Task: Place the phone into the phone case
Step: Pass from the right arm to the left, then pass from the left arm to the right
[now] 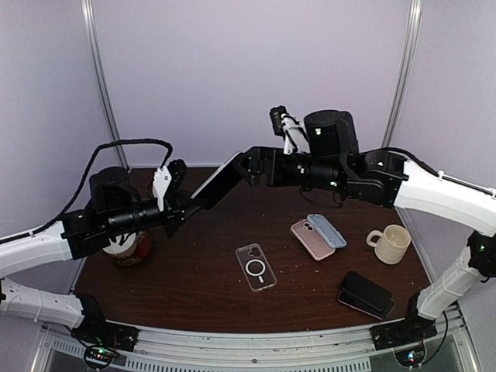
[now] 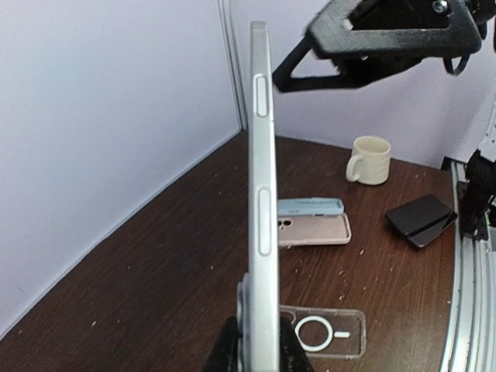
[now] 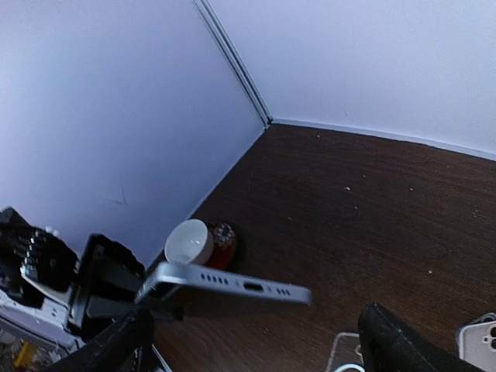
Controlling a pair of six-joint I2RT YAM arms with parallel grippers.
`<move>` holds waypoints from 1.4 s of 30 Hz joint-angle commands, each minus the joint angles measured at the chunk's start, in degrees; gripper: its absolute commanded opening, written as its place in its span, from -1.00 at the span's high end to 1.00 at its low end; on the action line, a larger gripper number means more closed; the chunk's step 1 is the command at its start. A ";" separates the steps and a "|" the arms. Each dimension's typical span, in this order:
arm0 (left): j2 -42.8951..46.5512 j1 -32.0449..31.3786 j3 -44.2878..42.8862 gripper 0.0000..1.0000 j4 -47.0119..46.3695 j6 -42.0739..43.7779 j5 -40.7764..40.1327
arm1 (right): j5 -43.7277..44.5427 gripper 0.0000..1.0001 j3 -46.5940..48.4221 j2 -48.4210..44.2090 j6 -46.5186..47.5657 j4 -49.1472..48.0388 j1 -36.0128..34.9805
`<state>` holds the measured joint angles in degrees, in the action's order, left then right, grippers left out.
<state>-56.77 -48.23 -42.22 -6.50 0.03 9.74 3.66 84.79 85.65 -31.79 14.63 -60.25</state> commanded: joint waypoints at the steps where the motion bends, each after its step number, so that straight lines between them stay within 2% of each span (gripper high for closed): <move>1: 1.15 0.24 -6.01 1.00 13.56 5.53 -3.46 | -13.98 -0.91 -4.62 -6.77 15.13 11.96 4.45; 4: 1.06 0.24 -7.97 1.00 20.38 8.76 0.26 | -17.35 -0.89 -4.06 -7.59 28.57 18.19 4.81; 9: -0.69 0.24 -13.87 1.00 33.86 13.06 4.72 | -25.29 -0.88 5.63 -2.68 47.18 27.54 4.83; 12: -0.11 0.24 -14.13 1.00 33.78 13.42 7.42 | -30.03 -0.94 9.66 0.98 56.91 30.95 4.81; 16: 0.83 0.24 -13.47 1.00 32.37 13.05 11.41 | -33.37 -0.84 19.05 8.71 60.45 39.04 4.87; 18: 1.32 0.24 -13.11 1.00 31.95 12.86 13.23 | -35.18 -0.67 22.86 11.96 60.96 42.80 5.01; 22: 2.72 0.24 -11.10 1.00 29.31 12.93 16.26 | -39.37 -0.19 26.94 16.24 60.64 47.10 4.97; 27: 2.71 0.24 -11.46 1.00 28.66 13.10 17.70 | -41.04 0.30 25.54 15.89 60.75 48.42 5.02; 28: 2.43 0.24 -11.48 1.00 28.76 13.30 18.32 | -41.74 0.45 25.19 15.51 60.48 47.96 5.05; 30: 1.91 0.26 -11.48 1.00 28.90 13.41 18.96 | -42.73 0.92 24.82 14.77 59.22 46.79 5.05; 31: 1.75 0.25 -11.53 1.00 28.99 13.34 19.26 | -42.74 0.98 24.39 14.28 58.39 45.43 5.05; 37: 2.02 0.24 -12.71 1.00 28.50 11.94 20.48 | -43.05 1.00 19.99 10.01 54.71 37.64 5.05; 38: 2.33 0.24 -12.87 0.69 27.92 11.26 19.99 | -43.46 1.00 18.96 8.88 53.52 35.55 5.05; 39: 2.86 0.27 -12.78 0.23 26.69 10.33 19.21 | -44.18 1.00 17.90 7.85 52.18 32.98 5.05; 40: 3.55 0.25 -12.43 -0.13 24.97 9.24 18.29 | -44.94 1.00 16.69 6.76 50.63 30.00 5.12; 41: 4.31 0.24 -11.60 -0.37 22.87 7.77 17.10 | -46.02 1.00 15.18 5.41 48.94 26.57 5.14; 42: 5.33 0.24 -10.66 -0.52 20.18 6.34 16.18 | -47.14 1.00 13.21 3.75 46.72 21.88 5.10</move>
<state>-54.83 -47.70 -53.15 24.95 9.26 28.58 -37.52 101.73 96.55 24.99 53.89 -55.66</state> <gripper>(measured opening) 0.523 0.058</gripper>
